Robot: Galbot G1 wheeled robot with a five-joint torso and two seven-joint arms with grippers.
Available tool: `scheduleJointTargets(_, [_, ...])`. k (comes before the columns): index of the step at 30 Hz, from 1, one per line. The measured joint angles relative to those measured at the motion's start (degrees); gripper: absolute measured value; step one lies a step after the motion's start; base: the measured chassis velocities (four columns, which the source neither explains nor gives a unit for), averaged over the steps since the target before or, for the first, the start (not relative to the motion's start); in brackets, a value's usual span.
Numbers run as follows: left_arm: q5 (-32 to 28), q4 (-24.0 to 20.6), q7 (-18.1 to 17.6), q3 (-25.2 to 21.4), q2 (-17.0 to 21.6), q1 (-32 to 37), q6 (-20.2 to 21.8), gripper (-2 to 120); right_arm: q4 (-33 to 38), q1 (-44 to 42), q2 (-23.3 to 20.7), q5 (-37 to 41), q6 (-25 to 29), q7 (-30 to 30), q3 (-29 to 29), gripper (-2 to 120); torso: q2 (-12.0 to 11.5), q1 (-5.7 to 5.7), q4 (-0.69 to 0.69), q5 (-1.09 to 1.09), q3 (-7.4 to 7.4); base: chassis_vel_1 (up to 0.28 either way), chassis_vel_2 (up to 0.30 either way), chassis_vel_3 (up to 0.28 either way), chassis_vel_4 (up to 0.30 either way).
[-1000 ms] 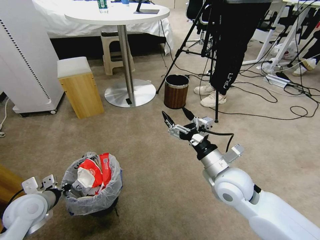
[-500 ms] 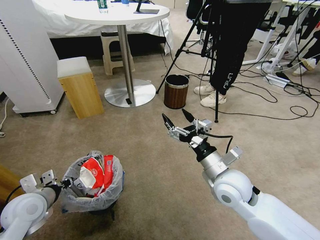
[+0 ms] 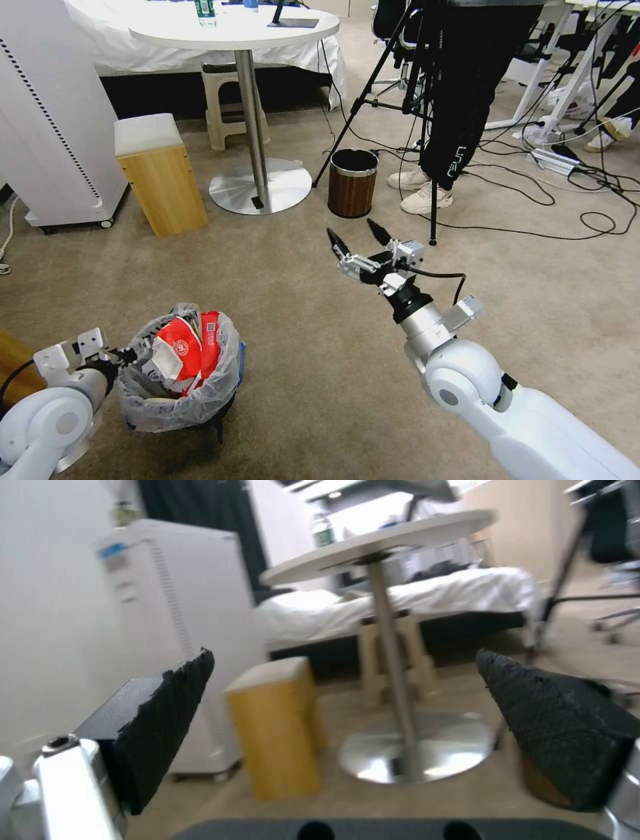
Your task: Pick up the trash bin and place the garbage on the floor into it.
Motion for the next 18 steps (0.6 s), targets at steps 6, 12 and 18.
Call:
scheduleJointTargets(6, [3.6, -5.2, 1.9, -1.2, -1.3, 0.6, -2.0, 100, -1.4, -0.3, 1.7, -1.2, 0.3, 1.9, 6.2, 100, 0.0, 0.00, 0.00, -0.01, 0.00, 0.000, 0.000, 0.000, 0.000])
scheduleJointTargets(12, [6.4, -11.1, 3.5, -1.8, -2.5, 2.7, -3.1, 100, -0.9, -3.1, 2.5, -2.8, 0.8, 1.9, 14.7, 100, 0.0, 0.00, 0.01, 0.02, 0.00, 0.000, 0.000, 0.000, 0.000])
scheduleJointTargets(18, [9.1, -15.6, 4.0, -2.2, -3.4, 5.1, -4.8, 100, 2.1, -9.4, 2.6, -5.2, 0.4, 1.9, 29.2, 100, 0.0, 0.00, 0.00, 0.02, 0.00, 0.000, 0.000, 0.000, 0.000])
